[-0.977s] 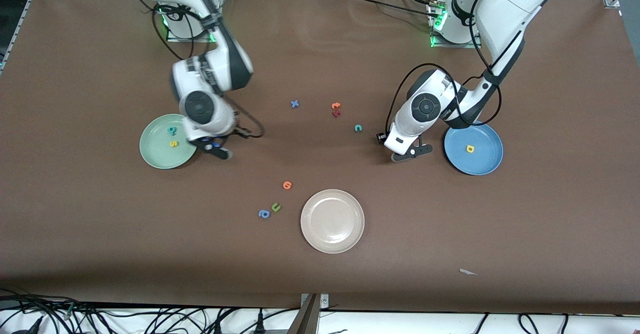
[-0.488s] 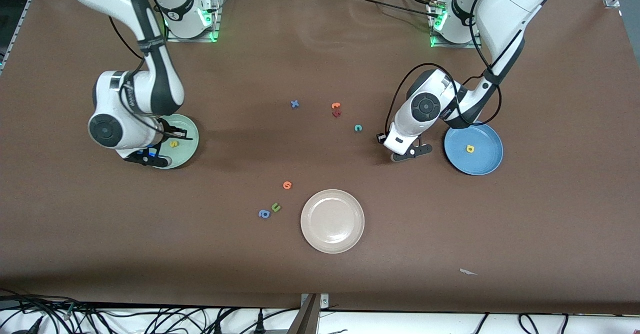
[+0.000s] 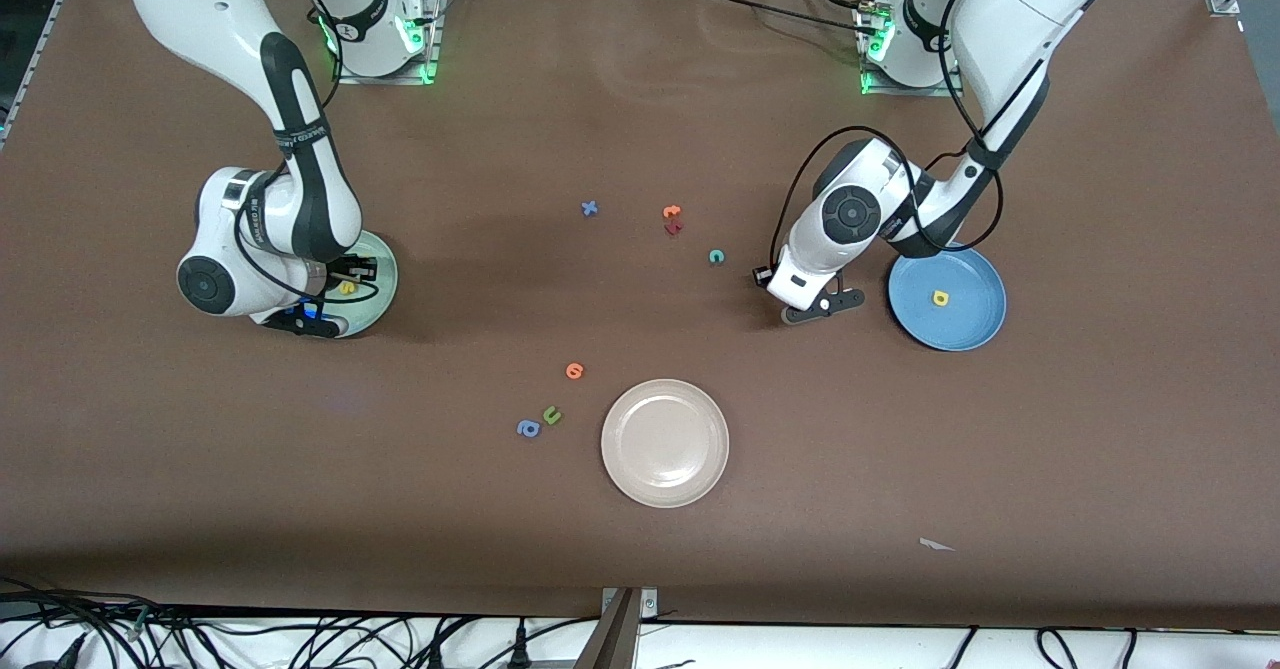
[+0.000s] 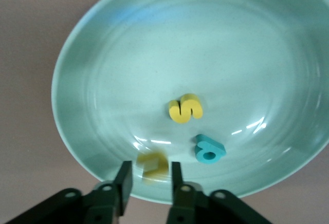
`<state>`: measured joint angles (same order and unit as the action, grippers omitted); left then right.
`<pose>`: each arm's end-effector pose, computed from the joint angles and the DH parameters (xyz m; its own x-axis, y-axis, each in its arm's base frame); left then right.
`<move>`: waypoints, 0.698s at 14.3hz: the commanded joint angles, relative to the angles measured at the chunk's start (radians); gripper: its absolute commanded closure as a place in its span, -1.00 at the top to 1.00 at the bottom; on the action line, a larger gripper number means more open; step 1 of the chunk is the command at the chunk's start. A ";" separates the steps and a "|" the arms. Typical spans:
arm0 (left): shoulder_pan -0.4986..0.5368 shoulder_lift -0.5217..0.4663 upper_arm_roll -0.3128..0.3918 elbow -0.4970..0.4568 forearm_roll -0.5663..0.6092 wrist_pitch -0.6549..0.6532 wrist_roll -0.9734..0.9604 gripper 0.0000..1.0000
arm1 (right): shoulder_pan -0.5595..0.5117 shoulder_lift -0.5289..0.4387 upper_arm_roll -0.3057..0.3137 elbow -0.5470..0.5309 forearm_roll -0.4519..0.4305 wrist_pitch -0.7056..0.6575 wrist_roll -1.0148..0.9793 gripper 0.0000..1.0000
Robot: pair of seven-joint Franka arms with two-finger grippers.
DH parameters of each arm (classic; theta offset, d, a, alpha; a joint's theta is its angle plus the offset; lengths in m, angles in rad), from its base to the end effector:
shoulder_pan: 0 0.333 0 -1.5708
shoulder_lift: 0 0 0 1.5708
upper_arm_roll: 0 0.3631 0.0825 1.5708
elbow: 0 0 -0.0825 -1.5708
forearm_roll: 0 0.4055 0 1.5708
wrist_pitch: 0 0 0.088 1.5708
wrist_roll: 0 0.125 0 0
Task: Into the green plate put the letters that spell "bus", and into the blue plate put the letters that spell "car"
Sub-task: 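Place the u on the green plate while the left gripper lifts the l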
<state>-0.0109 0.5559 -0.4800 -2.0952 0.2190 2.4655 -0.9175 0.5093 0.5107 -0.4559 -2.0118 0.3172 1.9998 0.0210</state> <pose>0.5291 -0.2820 0.1755 0.9442 0.2870 -0.1614 0.2910 -0.9567 0.0014 0.5726 0.0558 0.2005 0.8875 -0.1565 -0.4334 -0.1614 -0.9866 0.0259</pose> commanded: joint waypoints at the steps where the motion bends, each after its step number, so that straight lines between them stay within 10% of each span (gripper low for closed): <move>1: 0.009 0.002 0.005 0.007 0.033 -0.020 -0.015 -1.00 | -0.003 -0.009 0.005 0.013 0.020 -0.003 -0.006 1.00; 5: 0.026 -0.037 0.003 0.020 0.033 -0.075 -0.001 -1.00 | 0.006 -0.066 0.005 0.105 0.007 -0.094 0.002 1.00; 10: 0.101 -0.059 -0.002 0.124 0.016 -0.311 0.165 -1.00 | 0.003 -0.066 -0.026 0.468 -0.070 -0.450 0.005 1.00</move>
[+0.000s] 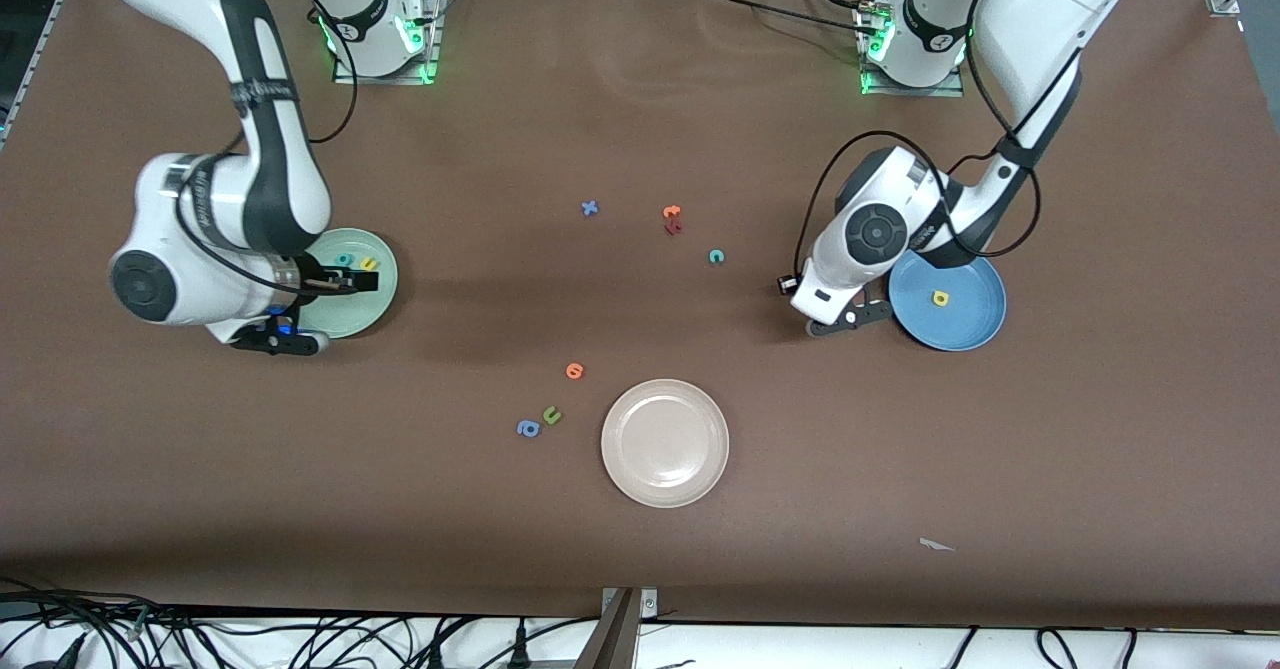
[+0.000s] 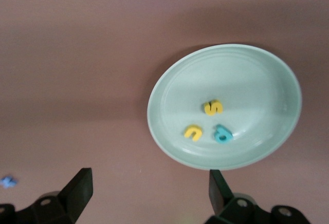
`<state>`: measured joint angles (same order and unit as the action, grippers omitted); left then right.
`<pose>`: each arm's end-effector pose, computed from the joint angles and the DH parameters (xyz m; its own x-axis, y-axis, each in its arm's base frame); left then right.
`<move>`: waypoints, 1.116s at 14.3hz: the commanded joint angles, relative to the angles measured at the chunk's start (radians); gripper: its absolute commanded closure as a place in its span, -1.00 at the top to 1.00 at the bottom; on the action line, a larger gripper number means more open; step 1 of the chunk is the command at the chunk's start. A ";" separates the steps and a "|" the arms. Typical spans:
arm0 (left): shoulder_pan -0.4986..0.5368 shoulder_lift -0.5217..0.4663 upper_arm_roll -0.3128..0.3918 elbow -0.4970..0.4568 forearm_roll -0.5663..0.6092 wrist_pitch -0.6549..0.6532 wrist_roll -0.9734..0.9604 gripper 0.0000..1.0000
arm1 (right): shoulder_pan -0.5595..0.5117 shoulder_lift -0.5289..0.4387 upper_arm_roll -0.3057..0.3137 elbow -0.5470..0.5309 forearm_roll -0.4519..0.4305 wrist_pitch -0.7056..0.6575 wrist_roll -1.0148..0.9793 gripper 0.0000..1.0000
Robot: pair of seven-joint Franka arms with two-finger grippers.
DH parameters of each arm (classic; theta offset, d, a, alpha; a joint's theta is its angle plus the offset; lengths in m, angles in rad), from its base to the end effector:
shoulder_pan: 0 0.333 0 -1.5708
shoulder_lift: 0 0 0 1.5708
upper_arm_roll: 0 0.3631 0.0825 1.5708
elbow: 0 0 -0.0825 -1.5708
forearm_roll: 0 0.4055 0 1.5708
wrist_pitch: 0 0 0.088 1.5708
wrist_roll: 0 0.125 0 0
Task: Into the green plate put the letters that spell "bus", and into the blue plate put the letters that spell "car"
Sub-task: 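Place the l on the blue plate while the right gripper returns to rest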
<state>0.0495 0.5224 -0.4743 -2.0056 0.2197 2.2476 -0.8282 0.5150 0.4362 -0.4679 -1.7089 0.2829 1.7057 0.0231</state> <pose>0.5631 -0.2386 0.2096 0.9394 0.2756 -0.2037 0.2632 -0.9609 -0.0861 0.6366 0.0898 0.3499 0.9239 -0.0556 -0.3785 -0.0781 -0.9960 -0.0444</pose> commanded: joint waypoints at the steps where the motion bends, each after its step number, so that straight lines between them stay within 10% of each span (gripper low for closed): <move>1: 0.070 -0.036 -0.015 0.037 0.015 -0.130 0.122 -1.00 | -0.004 0.009 -0.020 0.252 -0.051 -0.223 -0.002 1.00; 6: 0.295 -0.070 -0.108 0.036 0.015 -0.246 0.375 -1.00 | -0.030 -0.085 0.007 0.388 -0.085 -0.313 0.014 1.00; 12: 0.484 -0.064 -0.156 -0.038 0.015 -0.270 0.592 -0.91 | -0.355 -0.287 0.455 0.093 -0.309 -0.100 0.179 1.00; 14: 0.494 -0.059 -0.156 -0.041 0.015 -0.270 0.594 -0.45 | -0.455 -0.388 0.543 -0.051 -0.341 0.044 0.179 1.00; 16: 0.494 -0.053 -0.156 -0.041 0.015 -0.270 0.594 0.86 | -0.516 -0.450 0.577 -0.078 -0.335 0.065 0.170 1.00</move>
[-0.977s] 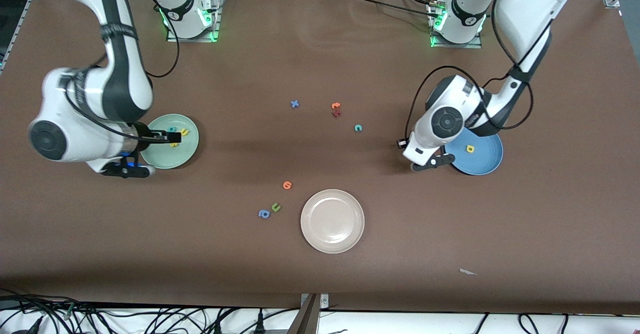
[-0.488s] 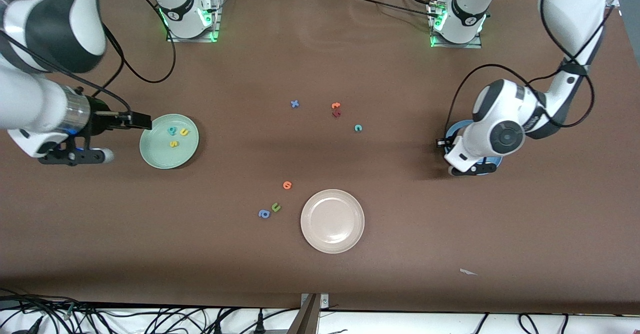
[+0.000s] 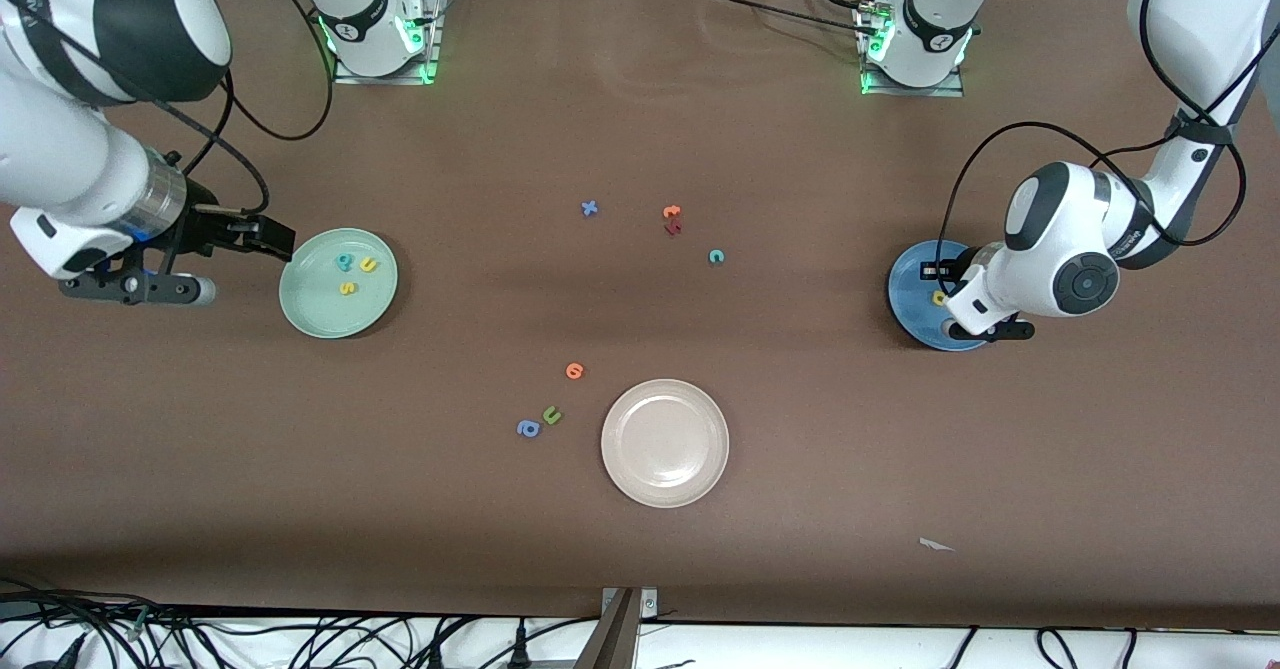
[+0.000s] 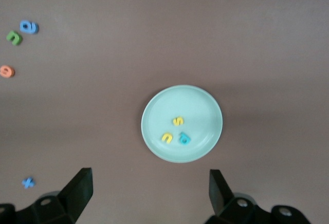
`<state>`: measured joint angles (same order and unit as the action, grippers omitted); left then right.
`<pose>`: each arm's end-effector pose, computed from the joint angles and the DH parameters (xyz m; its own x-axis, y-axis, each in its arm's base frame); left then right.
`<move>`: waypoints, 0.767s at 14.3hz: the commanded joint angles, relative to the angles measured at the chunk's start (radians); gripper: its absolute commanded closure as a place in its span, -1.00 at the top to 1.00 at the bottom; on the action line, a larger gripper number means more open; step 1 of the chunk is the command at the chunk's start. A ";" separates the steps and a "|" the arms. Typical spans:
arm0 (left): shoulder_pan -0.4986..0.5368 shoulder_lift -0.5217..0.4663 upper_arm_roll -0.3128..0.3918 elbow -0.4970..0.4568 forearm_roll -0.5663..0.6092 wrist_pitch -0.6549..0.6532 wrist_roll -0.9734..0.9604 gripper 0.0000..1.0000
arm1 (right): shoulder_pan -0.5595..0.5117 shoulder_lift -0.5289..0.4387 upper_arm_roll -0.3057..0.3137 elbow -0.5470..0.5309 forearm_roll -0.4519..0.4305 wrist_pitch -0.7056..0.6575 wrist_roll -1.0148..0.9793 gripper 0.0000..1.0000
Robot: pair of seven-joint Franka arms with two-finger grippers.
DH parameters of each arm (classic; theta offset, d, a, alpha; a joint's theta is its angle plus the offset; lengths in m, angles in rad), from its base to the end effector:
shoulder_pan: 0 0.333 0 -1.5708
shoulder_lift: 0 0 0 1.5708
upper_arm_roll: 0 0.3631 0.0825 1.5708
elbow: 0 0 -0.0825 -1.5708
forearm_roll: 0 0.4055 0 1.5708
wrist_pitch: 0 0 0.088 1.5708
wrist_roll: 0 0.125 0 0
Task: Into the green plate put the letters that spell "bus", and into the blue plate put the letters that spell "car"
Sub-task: 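Place the l on the blue plate while the right gripper returns to rest, then reach and grasp the teal c with the left gripper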
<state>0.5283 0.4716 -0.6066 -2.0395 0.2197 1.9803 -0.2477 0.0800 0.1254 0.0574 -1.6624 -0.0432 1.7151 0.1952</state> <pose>0.5671 -0.0240 0.2300 0.9049 0.0238 -0.4249 0.0321 -0.9994 0.0125 0.6147 0.0783 0.5453 0.9966 -0.0517 -0.0644 -0.0486 -0.9976 0.0484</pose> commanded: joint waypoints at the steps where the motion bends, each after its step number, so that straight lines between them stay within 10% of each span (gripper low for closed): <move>1: 0.015 -0.007 -0.024 -0.005 0.013 -0.004 0.012 1.00 | -0.098 -0.173 0.051 -0.120 -0.006 0.060 -0.003 1.00; 5: 0.013 -0.042 -0.079 0.028 -0.101 -0.014 -0.062 1.00 | -0.118 -0.185 0.010 -0.013 0.016 -0.135 -0.049 1.00; 11: -0.055 -0.034 -0.260 0.002 -0.128 0.145 -0.502 0.98 | -0.089 -0.148 -0.048 0.007 0.054 -0.065 -0.062 1.00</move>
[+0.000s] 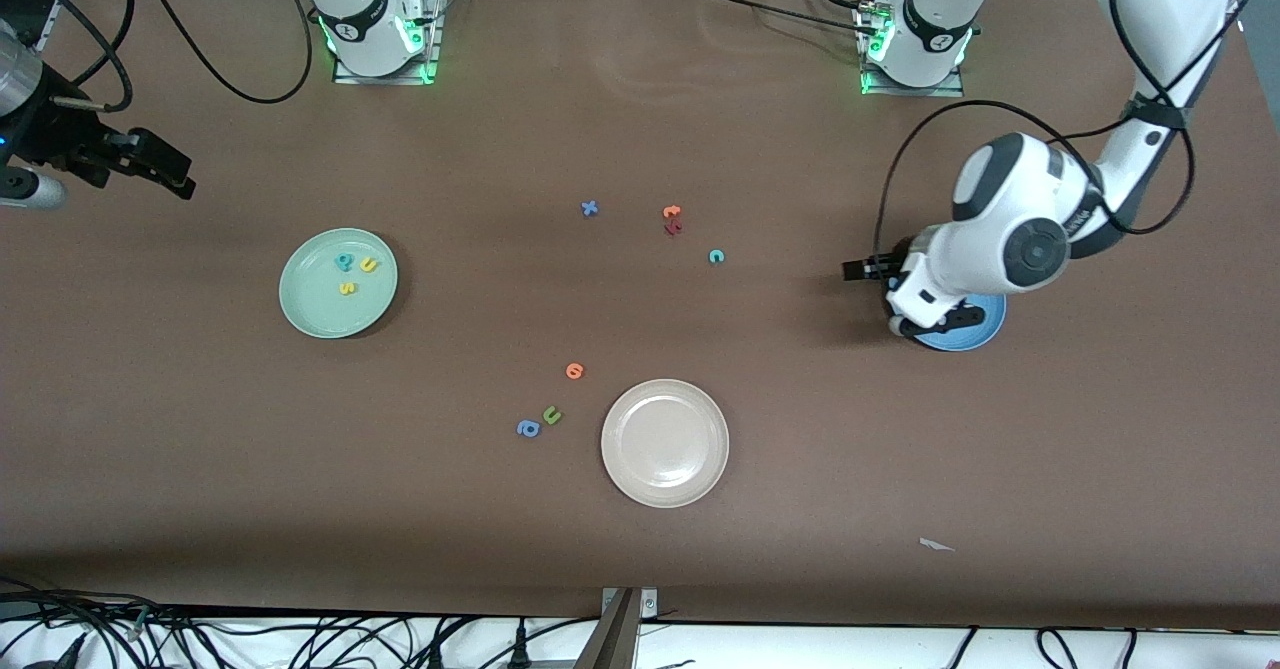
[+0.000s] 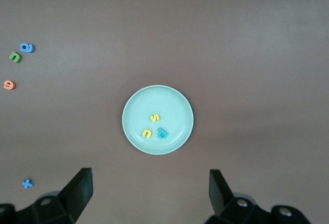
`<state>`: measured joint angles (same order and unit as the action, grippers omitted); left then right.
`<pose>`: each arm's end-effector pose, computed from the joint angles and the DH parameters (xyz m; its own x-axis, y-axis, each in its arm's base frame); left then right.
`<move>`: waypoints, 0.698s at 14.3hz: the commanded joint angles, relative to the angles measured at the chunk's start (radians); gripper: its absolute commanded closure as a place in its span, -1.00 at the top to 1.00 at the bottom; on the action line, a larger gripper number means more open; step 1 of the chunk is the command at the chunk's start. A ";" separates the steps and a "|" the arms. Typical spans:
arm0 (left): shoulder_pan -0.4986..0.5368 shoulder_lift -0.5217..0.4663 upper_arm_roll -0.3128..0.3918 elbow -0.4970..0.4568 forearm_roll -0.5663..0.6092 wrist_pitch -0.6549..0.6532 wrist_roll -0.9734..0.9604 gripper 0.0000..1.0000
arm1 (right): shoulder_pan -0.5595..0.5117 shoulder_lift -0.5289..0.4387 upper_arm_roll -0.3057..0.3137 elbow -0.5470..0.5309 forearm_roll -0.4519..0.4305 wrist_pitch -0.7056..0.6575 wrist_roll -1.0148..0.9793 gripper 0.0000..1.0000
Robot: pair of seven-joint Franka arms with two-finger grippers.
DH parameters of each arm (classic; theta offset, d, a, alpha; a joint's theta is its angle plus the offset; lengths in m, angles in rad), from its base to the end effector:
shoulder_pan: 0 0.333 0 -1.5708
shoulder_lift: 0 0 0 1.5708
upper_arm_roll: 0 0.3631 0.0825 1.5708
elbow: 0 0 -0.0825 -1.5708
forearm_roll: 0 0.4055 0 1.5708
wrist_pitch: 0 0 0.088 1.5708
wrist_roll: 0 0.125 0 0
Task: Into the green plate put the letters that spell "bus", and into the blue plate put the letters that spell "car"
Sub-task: 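Reach and grasp the teal c with the left gripper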
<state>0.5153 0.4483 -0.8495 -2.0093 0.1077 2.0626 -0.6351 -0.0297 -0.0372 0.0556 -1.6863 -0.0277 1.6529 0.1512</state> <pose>0.5714 -0.1708 0.2962 0.9188 0.2206 -0.3274 0.2558 -0.9643 0.0680 0.5680 0.0120 0.6248 0.9924 -0.1227 0.0081 -0.1229 -0.9920 0.0288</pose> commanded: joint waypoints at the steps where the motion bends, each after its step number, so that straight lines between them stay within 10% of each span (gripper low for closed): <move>1: -0.090 -0.007 -0.016 -0.032 -0.014 0.100 -0.176 0.98 | 0.027 0.016 -0.059 0.031 0.058 -0.004 -0.019 1.00; 6: -0.262 0.053 0.001 -0.037 0.030 0.280 -0.438 0.95 | 0.031 0.026 -0.056 0.045 0.058 -0.007 -0.024 1.00; 10: -0.409 0.163 0.098 -0.029 0.307 0.385 -0.740 0.93 | 0.031 0.026 -0.054 0.045 0.057 -0.007 -0.022 1.00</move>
<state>0.1694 0.5437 -0.7969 -2.0540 0.2903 2.3962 -1.2309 -0.0068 -0.0204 0.0112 -1.6657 0.0118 1.6574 0.1414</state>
